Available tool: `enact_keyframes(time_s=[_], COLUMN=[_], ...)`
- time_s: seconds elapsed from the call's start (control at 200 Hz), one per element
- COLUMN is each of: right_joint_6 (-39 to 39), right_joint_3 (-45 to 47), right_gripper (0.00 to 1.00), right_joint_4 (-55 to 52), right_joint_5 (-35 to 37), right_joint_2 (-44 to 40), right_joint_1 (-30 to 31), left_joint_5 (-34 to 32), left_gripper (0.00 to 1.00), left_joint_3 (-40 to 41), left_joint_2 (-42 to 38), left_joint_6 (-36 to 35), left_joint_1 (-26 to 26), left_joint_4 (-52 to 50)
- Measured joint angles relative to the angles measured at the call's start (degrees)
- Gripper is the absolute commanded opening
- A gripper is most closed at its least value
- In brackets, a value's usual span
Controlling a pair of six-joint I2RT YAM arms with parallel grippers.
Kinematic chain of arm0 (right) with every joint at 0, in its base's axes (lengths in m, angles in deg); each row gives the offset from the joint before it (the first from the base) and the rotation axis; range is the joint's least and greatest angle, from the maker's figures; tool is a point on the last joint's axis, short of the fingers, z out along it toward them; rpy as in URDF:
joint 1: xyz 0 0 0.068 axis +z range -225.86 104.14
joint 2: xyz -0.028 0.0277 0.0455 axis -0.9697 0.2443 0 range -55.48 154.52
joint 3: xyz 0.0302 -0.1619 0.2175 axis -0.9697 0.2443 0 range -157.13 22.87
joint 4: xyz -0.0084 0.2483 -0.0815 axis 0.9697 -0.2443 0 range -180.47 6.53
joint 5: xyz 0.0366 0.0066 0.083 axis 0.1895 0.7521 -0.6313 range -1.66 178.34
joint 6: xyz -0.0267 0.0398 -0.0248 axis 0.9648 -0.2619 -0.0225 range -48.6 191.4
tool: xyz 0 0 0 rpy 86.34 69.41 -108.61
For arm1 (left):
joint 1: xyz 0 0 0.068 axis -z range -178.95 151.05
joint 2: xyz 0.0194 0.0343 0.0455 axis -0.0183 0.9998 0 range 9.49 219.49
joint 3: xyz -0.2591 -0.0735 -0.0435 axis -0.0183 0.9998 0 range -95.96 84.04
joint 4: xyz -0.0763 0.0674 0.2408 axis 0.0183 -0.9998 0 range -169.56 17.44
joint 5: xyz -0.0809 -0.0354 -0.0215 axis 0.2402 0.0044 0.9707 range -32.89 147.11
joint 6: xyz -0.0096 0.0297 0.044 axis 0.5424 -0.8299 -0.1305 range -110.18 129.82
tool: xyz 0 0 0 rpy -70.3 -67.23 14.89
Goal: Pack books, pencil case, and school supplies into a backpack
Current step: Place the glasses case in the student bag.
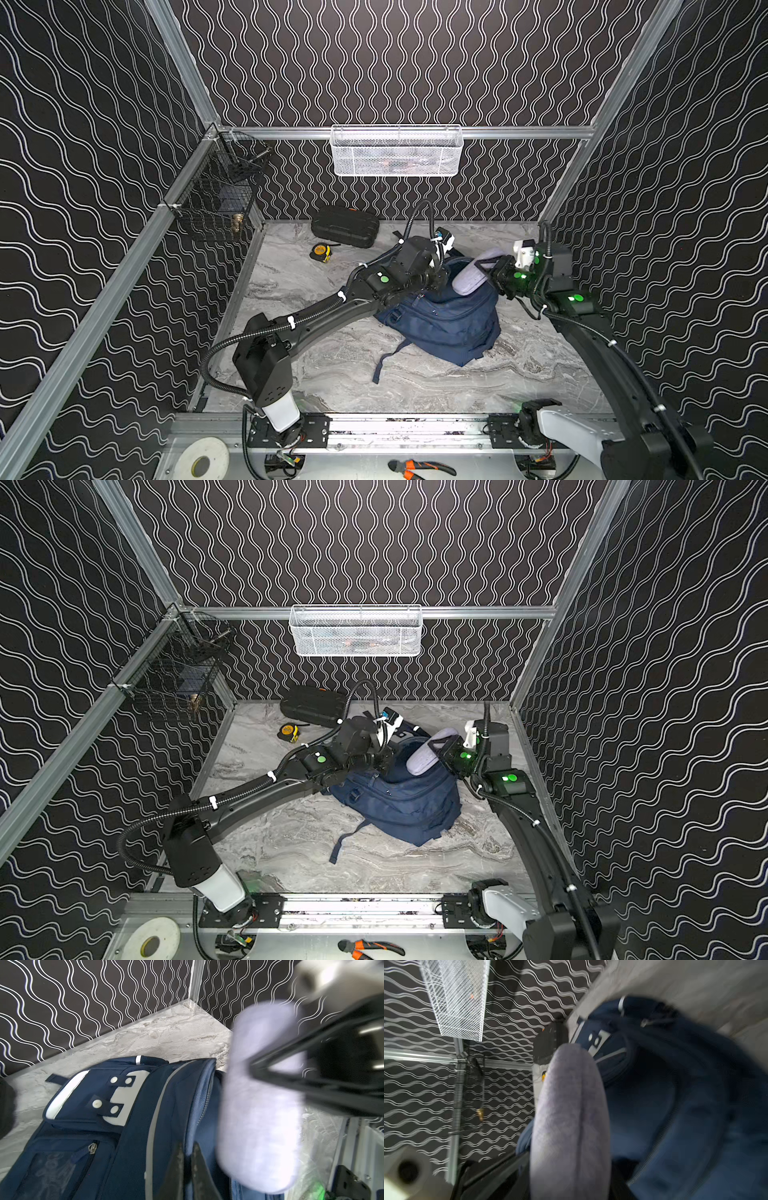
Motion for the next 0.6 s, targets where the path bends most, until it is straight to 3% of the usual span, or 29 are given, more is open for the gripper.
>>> enact_keyframes(time_s=[0.26, 0.45, 0.601], right_joint_6=[-15.1, -20.7, -22.4], right_joint_3=[11.7, 11.8, 9.7], right_gripper=[0.00, 0.03, 0.16], right_joint_4=[13.7, 20.6, 23.8], right_joint_5=[-6.2, -8.6, -9.0], right_joint_2=[2.4, 8.2, 13.4], right_joint_1=[-0.2, 0.5, 1.6], left_joint_5=[0.4, 1.4, 2.3], left_gripper=[0.00, 0.00, 0.00], left_joint_3=[2.8, 2.8, 2.4], left_joint_2=[-0.4, -0.1, 0.8], left_joint_6=[3.7, 5.4, 6.1], left_joint_1=[0.1, 0.1, 0.2], left_joint_4=[4.3, 5.4, 5.9])
